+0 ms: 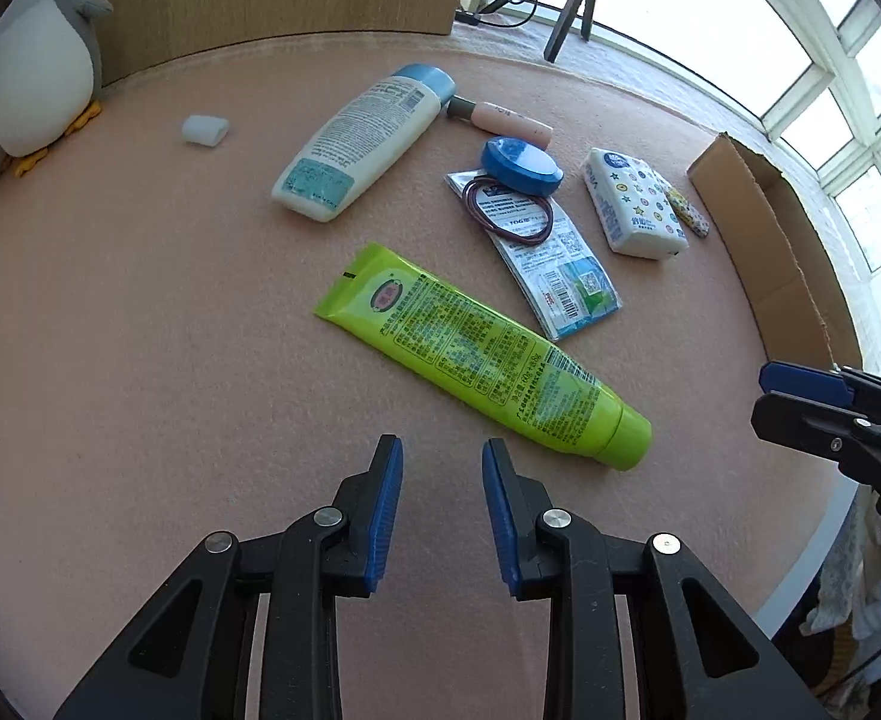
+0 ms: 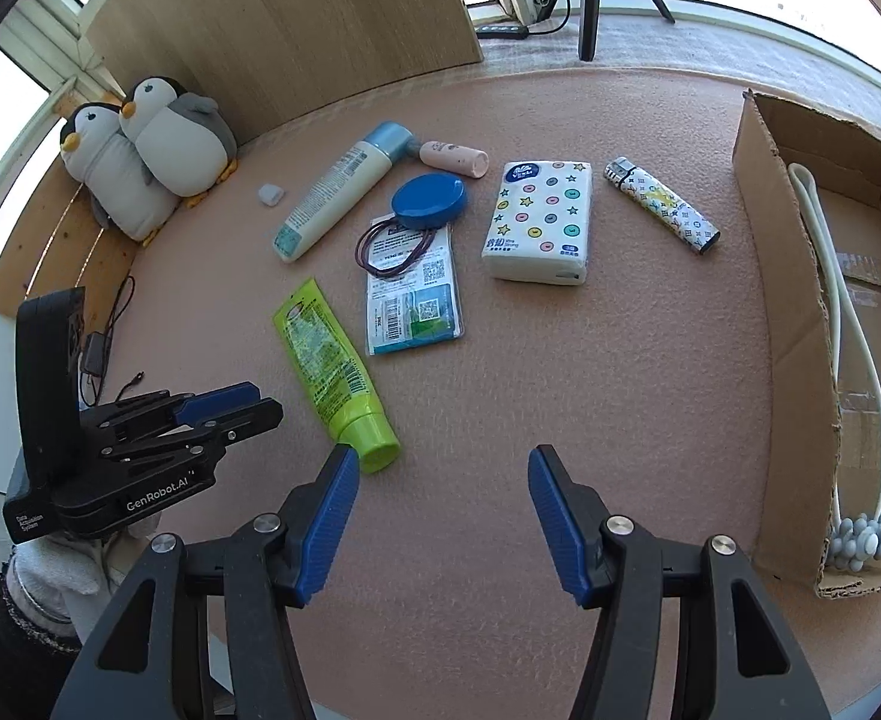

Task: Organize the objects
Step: 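Grasp the green tube at its cap end with the right tool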

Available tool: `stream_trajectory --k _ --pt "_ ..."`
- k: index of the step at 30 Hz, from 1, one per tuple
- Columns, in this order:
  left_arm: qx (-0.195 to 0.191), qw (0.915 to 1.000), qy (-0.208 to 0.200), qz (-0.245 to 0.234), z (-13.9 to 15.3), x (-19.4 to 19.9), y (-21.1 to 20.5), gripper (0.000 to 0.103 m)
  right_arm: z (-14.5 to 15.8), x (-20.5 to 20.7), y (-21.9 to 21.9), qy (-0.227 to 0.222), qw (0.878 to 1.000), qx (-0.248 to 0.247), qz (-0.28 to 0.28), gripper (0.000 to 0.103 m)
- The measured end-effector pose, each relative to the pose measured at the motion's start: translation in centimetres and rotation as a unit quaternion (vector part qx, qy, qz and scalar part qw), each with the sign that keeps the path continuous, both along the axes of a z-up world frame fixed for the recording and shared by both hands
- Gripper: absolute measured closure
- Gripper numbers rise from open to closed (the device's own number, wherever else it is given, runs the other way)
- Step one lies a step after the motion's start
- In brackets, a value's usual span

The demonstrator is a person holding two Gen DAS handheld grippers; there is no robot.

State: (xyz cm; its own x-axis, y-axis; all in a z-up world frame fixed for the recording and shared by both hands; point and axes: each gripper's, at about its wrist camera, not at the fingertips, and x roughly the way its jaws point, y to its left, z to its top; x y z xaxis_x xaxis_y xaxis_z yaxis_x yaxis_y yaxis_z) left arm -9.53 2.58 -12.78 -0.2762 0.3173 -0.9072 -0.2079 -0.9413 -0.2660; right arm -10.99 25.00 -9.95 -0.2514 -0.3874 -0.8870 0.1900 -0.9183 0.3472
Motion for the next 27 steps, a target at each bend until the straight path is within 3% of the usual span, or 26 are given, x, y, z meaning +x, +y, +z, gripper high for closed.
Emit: stream_trajectory --k 4,5,10,19,25,27 --pt "0.077 0.9963 -0.012 0.035 -0.1 1.3 -1.6 0.045 -1.1 -1.5 -2.0 -0.027 0.999 -0.024 0.023 0.048" --pt "0.093 0.9948 -0.016 0.038 -0.3 1.4 -1.6 0.044 -1.3 -1.7 -2.6 -0.033 0.999 -0.027 0.028 0.048" --pt "0.129 0.99 -0.03 0.049 -0.9 1.3 -1.4 0.044 -2.6 -2.7 -5.6 -0.055 0.996 -0.019 0.067 0.048" --pt "0.135 0.9893 -0.037 0.042 -1.7 0.7 0.3 0.044 -4.9 -3.9 -7.8 -0.103 0.99 -0.028 0.089 0.048" --pt "0.132 0.9898 -0.04 0.036 -2.0 0.2 1.1 0.045 -5.1 -3.5 -8.2 -0.116 0.987 -0.035 0.104 0.063" --pt "0.127 0.9904 -0.043 0.031 -2.1 0.1 1.5 0.045 -5.3 -3.5 -8.1 -0.123 0.986 -0.047 0.102 0.073"
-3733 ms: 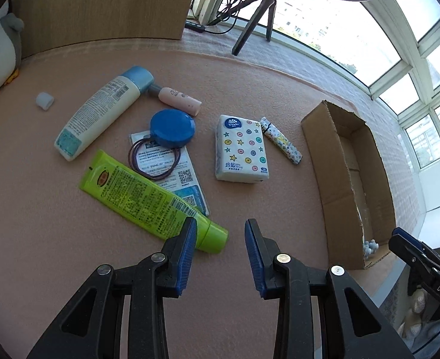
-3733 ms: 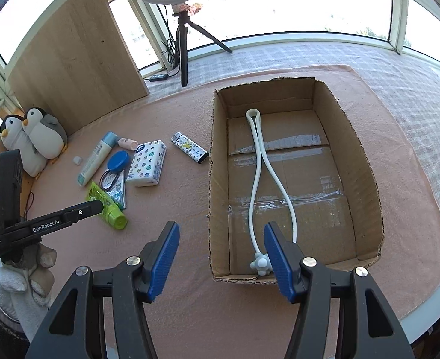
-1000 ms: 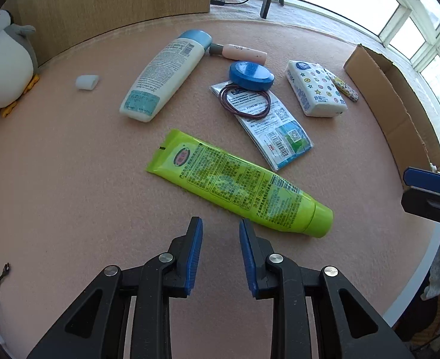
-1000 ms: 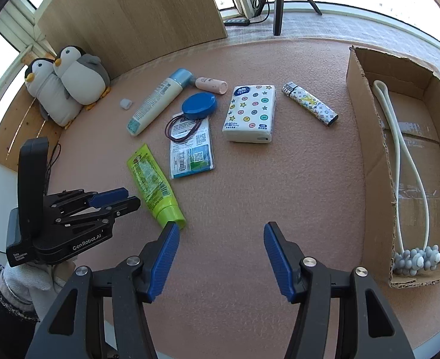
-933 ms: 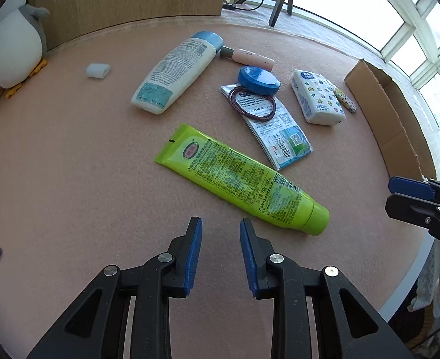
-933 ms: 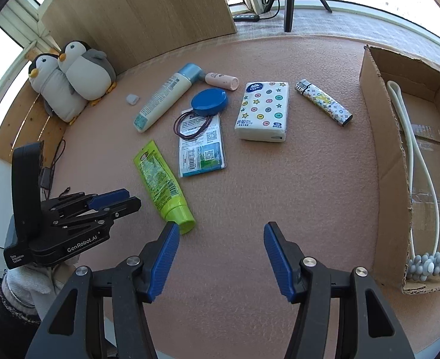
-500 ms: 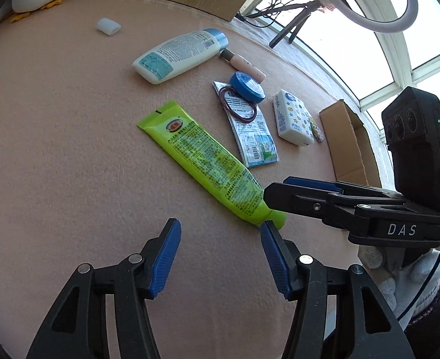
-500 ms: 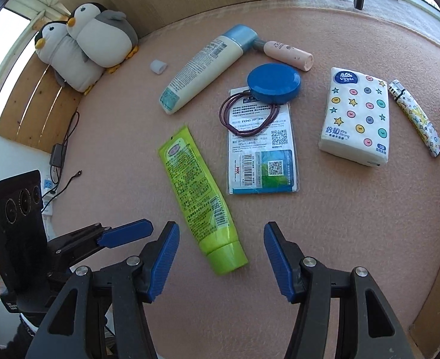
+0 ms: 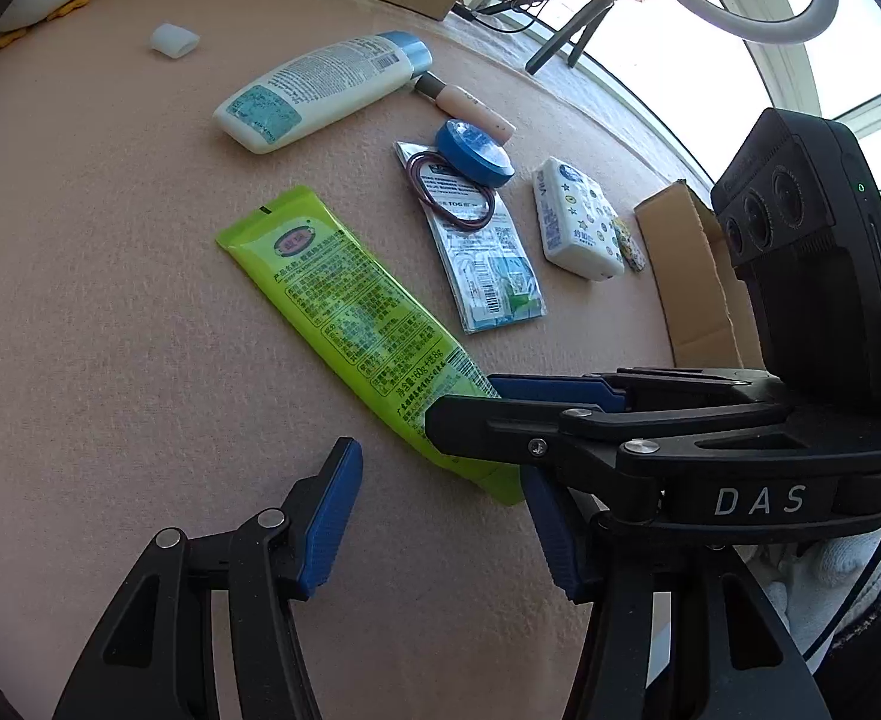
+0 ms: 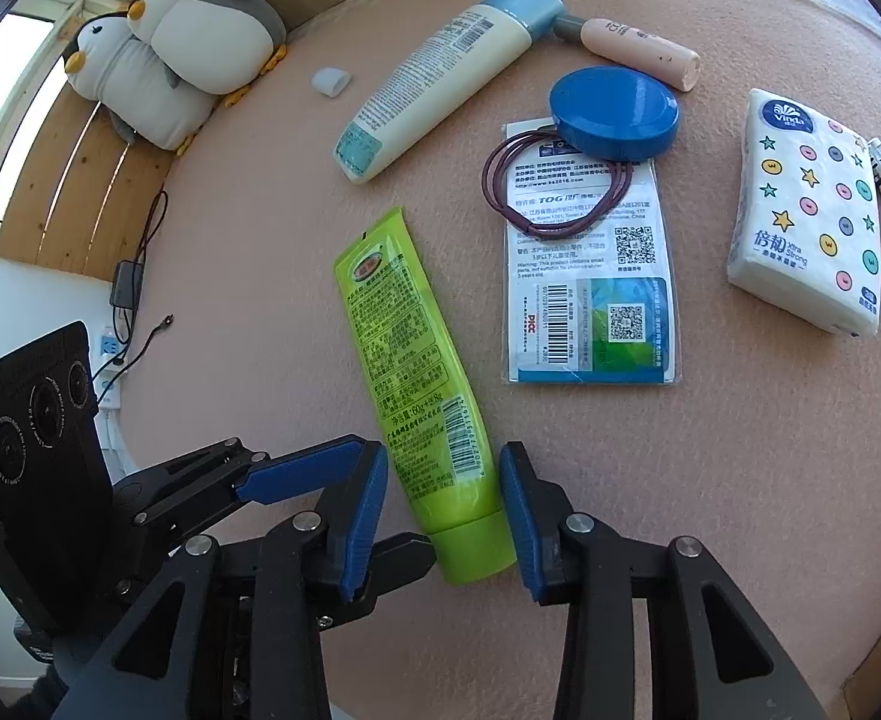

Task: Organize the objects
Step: 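Grasp the green tube at its cap end with the right tool, then lift the green tube and lower it into the cardboard box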

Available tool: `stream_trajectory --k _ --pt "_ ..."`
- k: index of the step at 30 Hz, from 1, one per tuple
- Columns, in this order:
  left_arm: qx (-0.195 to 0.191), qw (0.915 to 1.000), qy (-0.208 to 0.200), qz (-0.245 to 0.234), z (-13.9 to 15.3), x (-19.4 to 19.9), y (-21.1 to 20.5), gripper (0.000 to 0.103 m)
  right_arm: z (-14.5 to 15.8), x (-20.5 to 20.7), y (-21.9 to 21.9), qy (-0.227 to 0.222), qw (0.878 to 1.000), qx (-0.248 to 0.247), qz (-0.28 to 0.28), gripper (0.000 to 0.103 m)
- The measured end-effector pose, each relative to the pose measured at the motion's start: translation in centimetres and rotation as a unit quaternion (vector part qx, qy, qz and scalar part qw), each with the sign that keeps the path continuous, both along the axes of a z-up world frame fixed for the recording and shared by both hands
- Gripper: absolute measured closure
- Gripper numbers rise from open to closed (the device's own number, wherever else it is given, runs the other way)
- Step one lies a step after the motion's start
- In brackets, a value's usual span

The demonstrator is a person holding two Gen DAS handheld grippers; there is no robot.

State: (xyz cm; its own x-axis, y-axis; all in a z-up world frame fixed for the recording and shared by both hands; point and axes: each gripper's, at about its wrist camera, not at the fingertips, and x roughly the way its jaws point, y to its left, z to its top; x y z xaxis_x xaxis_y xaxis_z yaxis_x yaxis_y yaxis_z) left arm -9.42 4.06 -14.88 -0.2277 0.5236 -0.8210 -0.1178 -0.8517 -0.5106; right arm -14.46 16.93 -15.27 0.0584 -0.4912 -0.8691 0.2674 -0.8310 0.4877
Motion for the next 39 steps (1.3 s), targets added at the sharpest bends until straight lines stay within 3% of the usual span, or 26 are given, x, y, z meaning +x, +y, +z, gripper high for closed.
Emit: stream_trajectory --k 1,7,10,13,20,27,39 --pt "-0.007 1.0 0.003 -0.004 0.0 0.0 0.3 0.045 -0.1 0.0 0.1 -0.006 1.0 -0.007 -0.003 0.078" --pt "-0.035 0.9991 0.016 -0.018 0.3 0.2 1.4 0.045 -0.5 0.7 0.3 -0.003 1.0 -0.018 -0.014 0.079" --pt "-0.044 0.9984 0.021 -0.027 0.4 0.6 1.7 0.051 -0.4 1.2 0.5 -0.004 0.999 -0.033 -0.019 0.081" --pt "-0.034 0.9987 0.021 -0.033 0.6 1.0 2.0 0.059 -0.1 1.9 0.6 0.008 0.999 -0.028 -0.021 0.082" --pt "-0.023 0.9981 0.035 -0.046 2.0 1.8 3.7 0.06 1.3 3.0 3.1 0.024 0.997 -0.047 -0.054 0.085" --pt "-0.017 0.9942 0.066 -0.084 5.1 1.2 8.3 0.061 4.6 3.2 7.1 0.066 0.992 -0.046 -0.093 0.085" --pt "0.001 0.9798 0.1 -0.173 8.0 -0.6 21.2 0.062 8.2 2.9 19.1 0.11 0.976 -0.027 -0.188 0.085"
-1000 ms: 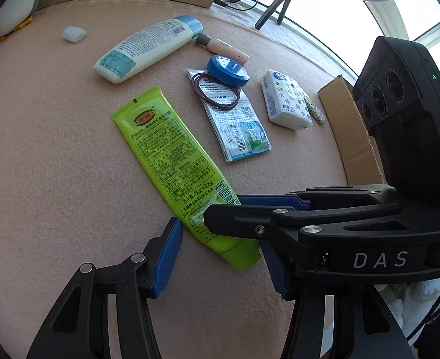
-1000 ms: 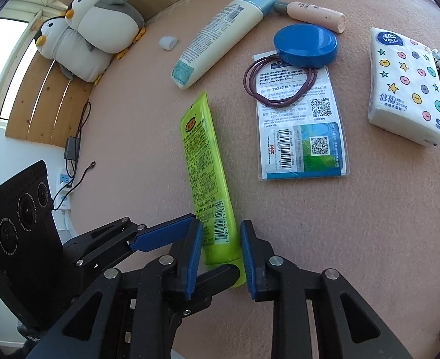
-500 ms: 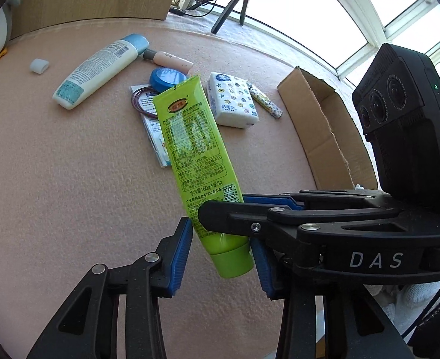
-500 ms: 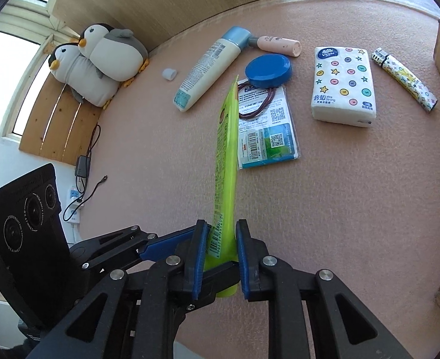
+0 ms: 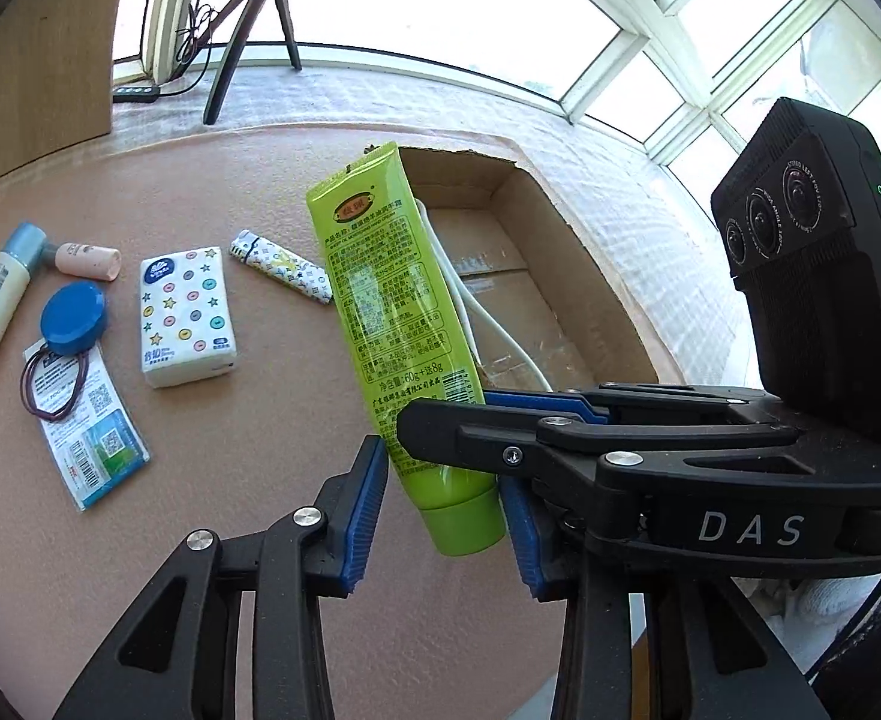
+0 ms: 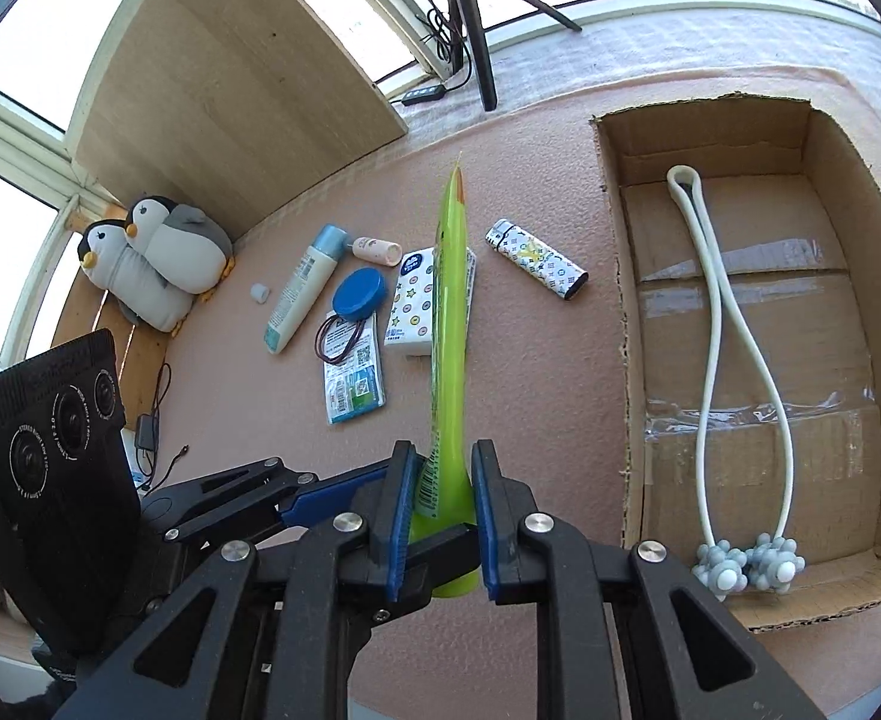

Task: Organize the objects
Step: 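Lift the green tube and lower it into the cardboard box, then open the right tool to release the tube onto the strap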

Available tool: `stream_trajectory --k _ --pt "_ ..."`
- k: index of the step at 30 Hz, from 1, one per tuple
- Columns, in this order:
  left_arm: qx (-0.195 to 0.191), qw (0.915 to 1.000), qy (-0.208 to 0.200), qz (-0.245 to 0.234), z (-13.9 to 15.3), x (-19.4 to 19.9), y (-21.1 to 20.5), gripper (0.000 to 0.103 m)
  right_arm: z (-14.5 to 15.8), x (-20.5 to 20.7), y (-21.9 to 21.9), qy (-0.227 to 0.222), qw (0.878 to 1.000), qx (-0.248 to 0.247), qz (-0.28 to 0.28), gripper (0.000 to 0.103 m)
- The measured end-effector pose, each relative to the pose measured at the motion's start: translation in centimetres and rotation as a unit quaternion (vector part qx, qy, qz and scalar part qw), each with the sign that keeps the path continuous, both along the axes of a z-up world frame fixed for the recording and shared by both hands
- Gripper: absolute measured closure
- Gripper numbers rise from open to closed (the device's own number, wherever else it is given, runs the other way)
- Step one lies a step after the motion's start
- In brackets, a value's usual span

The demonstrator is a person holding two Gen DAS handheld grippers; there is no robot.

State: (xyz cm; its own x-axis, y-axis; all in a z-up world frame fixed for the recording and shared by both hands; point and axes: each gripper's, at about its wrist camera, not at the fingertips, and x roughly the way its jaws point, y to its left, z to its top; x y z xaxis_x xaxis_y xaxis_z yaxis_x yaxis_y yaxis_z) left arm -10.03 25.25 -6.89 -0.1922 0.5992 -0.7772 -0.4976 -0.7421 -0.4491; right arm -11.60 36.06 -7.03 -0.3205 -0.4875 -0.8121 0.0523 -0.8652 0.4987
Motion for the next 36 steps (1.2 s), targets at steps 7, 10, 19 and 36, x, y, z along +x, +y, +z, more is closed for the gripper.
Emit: stream_trajectory --k 7,10,19,36 --pt "0.003 0.9993 0.003 -0.038 -0.1 -0.8 6.8 0.063 0.3 0.4 6.4 0.003 0.999 0.008 -0.047 0.086" --pt "0.002 0.9987 0.003 -0.05 -0.2 -0.8 9.0 0.064 0.2 0.7 8.5 0.002 0.998 0.01 -0.063 0.086" --pt "-0.018 0.9966 0.012 -0.08 -0.9 -0.8 12.7 0.063 -0.2 1.2 11.4 -0.002 0.997 0.022 -0.077 0.086" --pt "-0.046 0.998 0.031 -0.031 0.4 0.0 6.5 0.042 1.1 1.8 9.7 0.024 0.992 0.076 -0.097 0.053"
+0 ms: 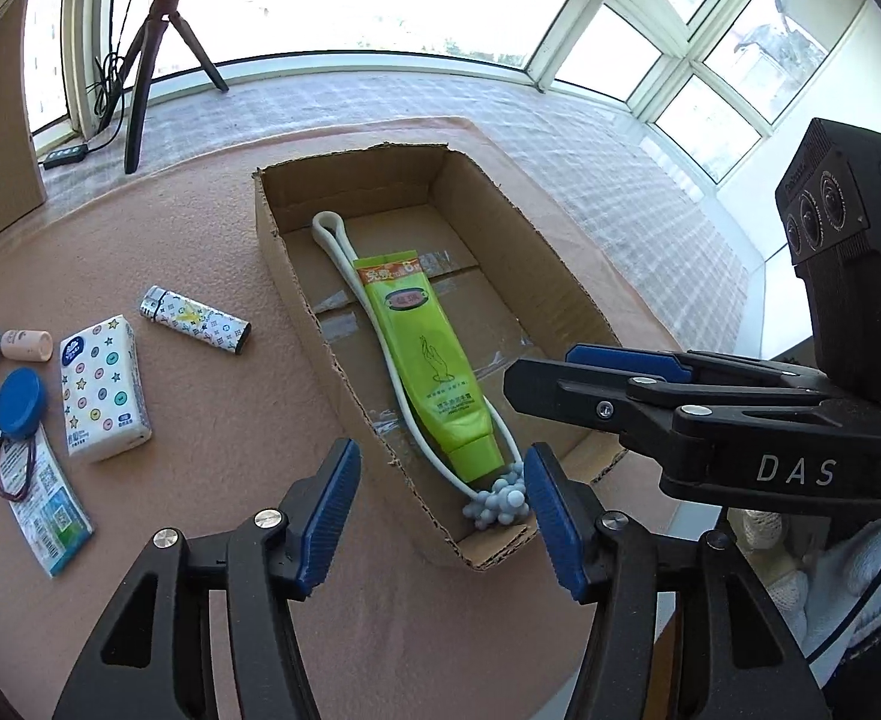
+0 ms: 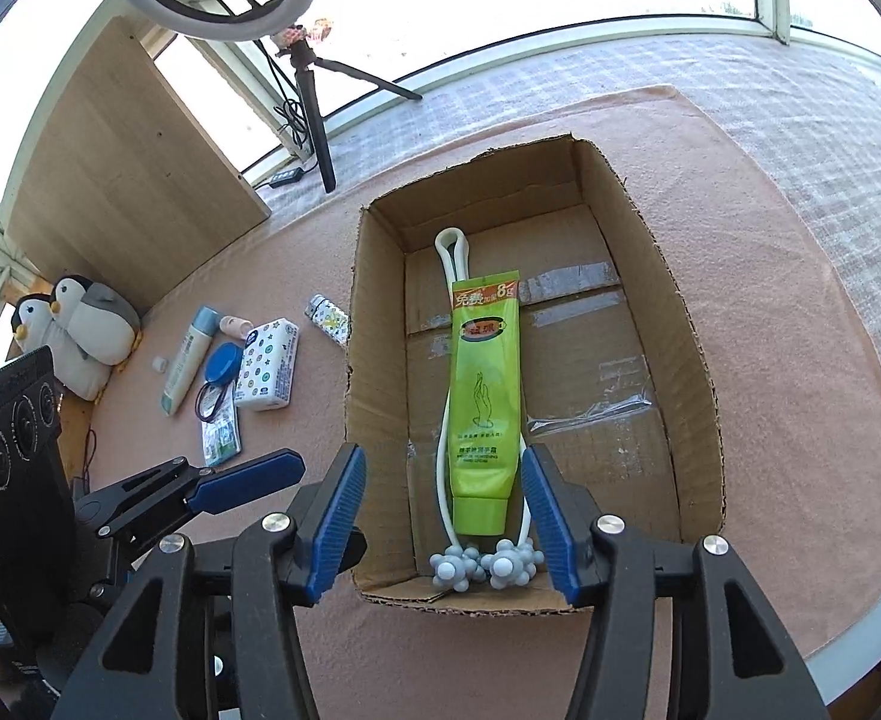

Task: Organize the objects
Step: 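Open the right tool to release the tube onto the strap, then grasp the blue round tape measure with the left tool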

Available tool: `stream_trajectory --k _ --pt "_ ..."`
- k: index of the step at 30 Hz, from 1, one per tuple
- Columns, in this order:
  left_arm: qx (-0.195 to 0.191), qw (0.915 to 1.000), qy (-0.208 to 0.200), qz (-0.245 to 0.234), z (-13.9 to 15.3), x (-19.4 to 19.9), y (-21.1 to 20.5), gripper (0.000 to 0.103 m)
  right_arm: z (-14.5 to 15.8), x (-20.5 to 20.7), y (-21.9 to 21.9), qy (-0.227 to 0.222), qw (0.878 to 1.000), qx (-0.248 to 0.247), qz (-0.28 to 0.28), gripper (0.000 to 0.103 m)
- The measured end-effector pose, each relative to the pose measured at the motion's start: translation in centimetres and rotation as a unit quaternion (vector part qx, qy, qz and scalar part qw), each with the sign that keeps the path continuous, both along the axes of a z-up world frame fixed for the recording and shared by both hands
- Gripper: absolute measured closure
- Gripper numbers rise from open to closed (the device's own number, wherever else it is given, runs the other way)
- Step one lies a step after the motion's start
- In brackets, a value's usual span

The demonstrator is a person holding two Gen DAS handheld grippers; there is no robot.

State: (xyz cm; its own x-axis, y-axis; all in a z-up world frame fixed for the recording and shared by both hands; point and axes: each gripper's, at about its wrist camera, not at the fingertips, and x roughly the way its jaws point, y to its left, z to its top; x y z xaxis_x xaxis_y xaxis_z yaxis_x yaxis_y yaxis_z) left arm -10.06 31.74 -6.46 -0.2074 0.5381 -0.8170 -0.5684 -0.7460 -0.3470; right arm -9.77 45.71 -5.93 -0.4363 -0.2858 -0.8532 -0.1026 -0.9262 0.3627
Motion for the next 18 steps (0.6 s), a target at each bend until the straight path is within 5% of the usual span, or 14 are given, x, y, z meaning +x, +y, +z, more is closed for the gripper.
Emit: stream_trajectory --k 12,18 --pt "-0.018 0.9952 -0.001 0.096 -0.5 -0.5 -11.5 0.042 0.3 0.8 -6.4 0.014 0.999 0.002 0.042 0.052" --pt "-0.027 0.9835 -0.022 0.177 -1.9 -2.7 -18.6 0.042 0.4 1.0 -8.8 0.014 0.998 -0.013 0.054 0.052"
